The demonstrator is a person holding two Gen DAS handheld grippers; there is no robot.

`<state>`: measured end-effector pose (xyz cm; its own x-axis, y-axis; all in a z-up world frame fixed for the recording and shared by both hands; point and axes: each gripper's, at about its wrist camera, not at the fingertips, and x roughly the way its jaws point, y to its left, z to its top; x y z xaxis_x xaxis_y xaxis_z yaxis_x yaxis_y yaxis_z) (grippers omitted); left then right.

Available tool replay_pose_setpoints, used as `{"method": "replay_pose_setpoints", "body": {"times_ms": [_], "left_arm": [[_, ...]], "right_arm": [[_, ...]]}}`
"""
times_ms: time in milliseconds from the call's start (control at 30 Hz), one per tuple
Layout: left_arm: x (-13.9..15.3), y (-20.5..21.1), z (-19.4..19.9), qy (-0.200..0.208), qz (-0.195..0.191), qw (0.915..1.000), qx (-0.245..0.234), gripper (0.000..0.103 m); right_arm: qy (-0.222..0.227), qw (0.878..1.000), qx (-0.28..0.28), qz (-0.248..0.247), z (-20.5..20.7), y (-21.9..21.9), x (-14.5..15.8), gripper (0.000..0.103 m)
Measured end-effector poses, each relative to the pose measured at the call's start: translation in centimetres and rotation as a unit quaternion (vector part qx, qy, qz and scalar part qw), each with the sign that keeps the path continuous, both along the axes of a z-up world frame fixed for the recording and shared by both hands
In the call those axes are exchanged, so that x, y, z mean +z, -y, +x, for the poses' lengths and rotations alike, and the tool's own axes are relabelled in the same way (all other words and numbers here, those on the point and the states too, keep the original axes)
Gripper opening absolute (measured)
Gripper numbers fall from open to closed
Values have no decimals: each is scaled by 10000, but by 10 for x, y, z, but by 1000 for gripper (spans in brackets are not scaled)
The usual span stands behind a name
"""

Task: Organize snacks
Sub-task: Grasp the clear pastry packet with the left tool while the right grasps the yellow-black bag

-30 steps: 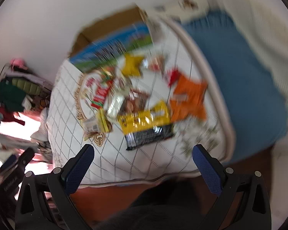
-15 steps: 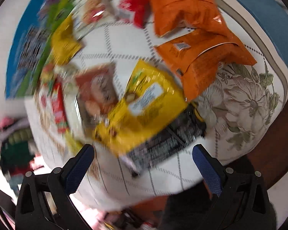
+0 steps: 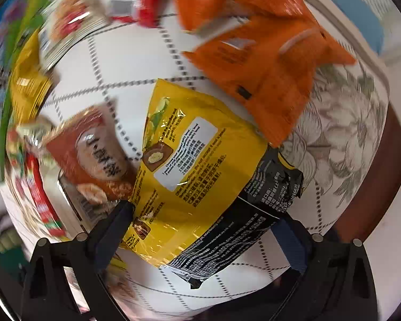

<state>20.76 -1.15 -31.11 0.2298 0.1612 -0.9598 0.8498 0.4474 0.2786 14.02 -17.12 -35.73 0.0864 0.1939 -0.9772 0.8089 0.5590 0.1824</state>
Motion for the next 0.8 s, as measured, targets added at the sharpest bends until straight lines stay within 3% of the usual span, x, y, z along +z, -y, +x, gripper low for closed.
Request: {"method": "replay_pose_setpoints", "body": {"times_ms": [100,133,233,267,300,367,400,433,467,500,567,667,733,800], "left_arm": [[1,-23,16,-142,-261,9954,911,70],[-1,-33,23,-221,-300,9904,1329,70],[-6,-77,44,-580,-634,9554,2825,70],[-7,-91,48,-681,-795,9405,3233,71],[-10,-108,54,-832,-1018,9177,3749,71],[-15,-126,59,-1020,-1327,8907,4226,71],[-18,-130,61,-1121,-1458,8826,4327,71],[-20,-131,62,-1186,-1513,8825,4293,73],[-22,-127,63,-1233,-1503,8889,4149,76],[-23,-123,63,-1302,-1486,8974,3945,76],[-26,-115,62,-1368,-1437,9111,3613,76],[-14,-108,69,-1435,-1509,9183,3365,76],[-3,-101,68,-1394,-1604,9256,3134,76],[5,-87,55,-1377,-1592,9385,2737,76]], "right_arm": [[-55,9930,1063,-502,17,-31,6,100],[-90,9841,1619,-730,26,-48,8,100],[-161,9539,2721,-1260,45,-86,11,100],[-154,9375,3124,-1525,52,-101,13,100],[-135,9205,3480,-1770,59,-115,13,100],[-86,8907,4029,-2104,70,-137,13,100],[-60,8798,4203,-2220,75,-145,13,101],[-45,8737,4294,-2285,83,-150,13,101],[-26,8683,4380,-2328,86,-156,11,101],[-16,8709,4348,-2290,87,-158,10,102],[9,8888,4096,-2057,88,-157,15,102],[99,9233,3520,-1536,79,-144,17,102],[219,9398,3185,-1217,71,-142,16,102],[325,9481,2992,-1027,70,-139,14,102]]}}
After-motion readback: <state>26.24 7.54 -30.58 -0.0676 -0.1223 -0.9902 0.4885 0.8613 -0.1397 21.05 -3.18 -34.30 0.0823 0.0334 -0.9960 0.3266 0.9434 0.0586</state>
